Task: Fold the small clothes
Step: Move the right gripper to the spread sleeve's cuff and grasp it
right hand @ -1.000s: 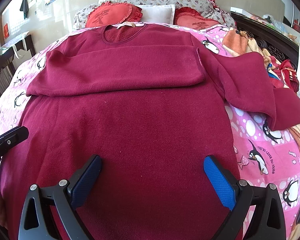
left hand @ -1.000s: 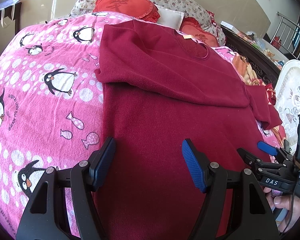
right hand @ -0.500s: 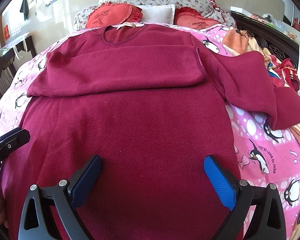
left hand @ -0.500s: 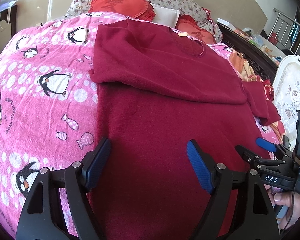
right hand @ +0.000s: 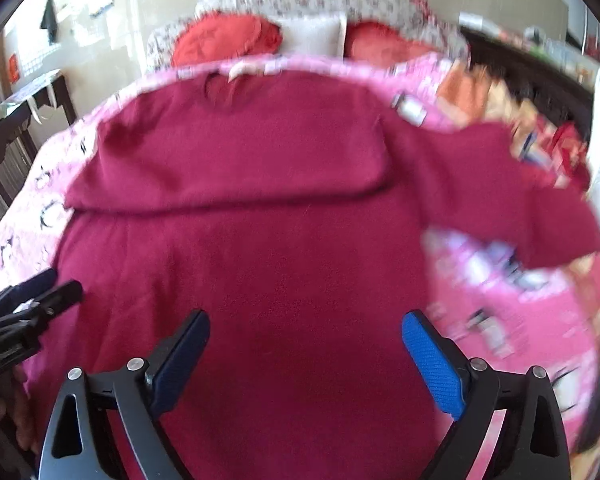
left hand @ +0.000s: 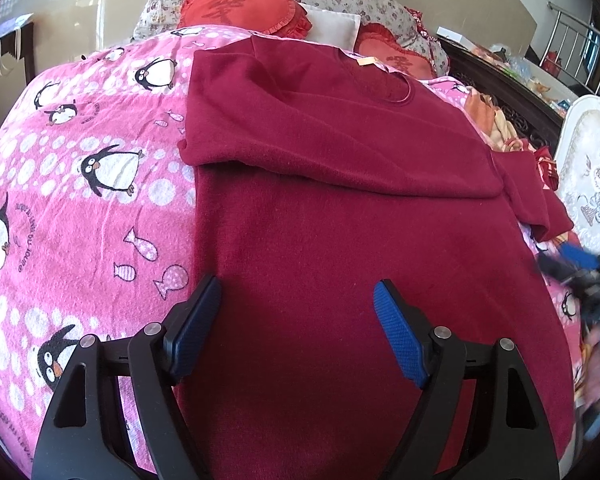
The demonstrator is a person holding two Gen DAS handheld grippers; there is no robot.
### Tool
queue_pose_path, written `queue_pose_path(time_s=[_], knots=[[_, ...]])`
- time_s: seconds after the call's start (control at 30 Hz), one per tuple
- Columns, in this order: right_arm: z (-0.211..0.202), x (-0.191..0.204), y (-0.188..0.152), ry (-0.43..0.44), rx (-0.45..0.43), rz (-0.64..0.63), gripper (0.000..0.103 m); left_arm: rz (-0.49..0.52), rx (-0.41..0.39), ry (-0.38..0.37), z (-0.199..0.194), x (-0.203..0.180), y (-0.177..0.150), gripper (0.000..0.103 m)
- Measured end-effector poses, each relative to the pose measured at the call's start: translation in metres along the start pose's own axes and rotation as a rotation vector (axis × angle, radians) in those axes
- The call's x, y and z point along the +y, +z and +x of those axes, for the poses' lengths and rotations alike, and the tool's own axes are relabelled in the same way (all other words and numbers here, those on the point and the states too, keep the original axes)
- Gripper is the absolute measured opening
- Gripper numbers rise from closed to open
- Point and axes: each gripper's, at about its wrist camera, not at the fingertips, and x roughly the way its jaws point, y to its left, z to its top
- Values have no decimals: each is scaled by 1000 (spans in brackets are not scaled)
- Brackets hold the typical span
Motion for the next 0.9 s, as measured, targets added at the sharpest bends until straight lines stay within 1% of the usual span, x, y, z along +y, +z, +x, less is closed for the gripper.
queue_pose_path(time_s=[0.07, 0.1, 0.17, 0.2, 0.27, 0.37, 0.43, 0.53, 0.7, 0.77, 0.83, 0.9], knots=[[-22, -21, 6, -44, -41, -33, 96, -1, 1, 0, 0, 1, 0, 79], [-34, -40, 8, -84, -57, -40, 96, 3, 2, 6, 0, 0, 0, 79], [-45, -66, 10, -124, -59, -22, 96, 13, 5, 20, 1, -3, 1, 79], [-52, -88, 9, -154, -60, 8, 96, 17, 7, 26, 2, -4, 1, 79], [-60, -116, 4, -188, -51, 48, 96, 20, 8, 30, 2, -5, 1, 79], [-67, -156, -7, -273, -19, 106, 96, 20, 8, 29, 3, -5, 1, 79], [-70, -173, -12, -301, -1, 145, 96, 20, 8, 29, 3, -5, 1, 79], [-77, -197, -17, -299, 15, 212, 96, 21, 8, 31, 3, -5, 1, 79], [-78, -214, -17, -293, 39, 257, 96, 15, 5, 22, 3, -4, 1, 79], [-77, -226, -16, -268, 40, 301, 96, 4, 2, 8, 2, -1, 1, 79], [-81, -239, -15, -224, 28, 375, 96, -4, -2, -4, 1, 1, 1, 79], [-84, -246, -11, -192, 12, 409, 96, -13, -3, -17, 1, 3, 1, 79]])
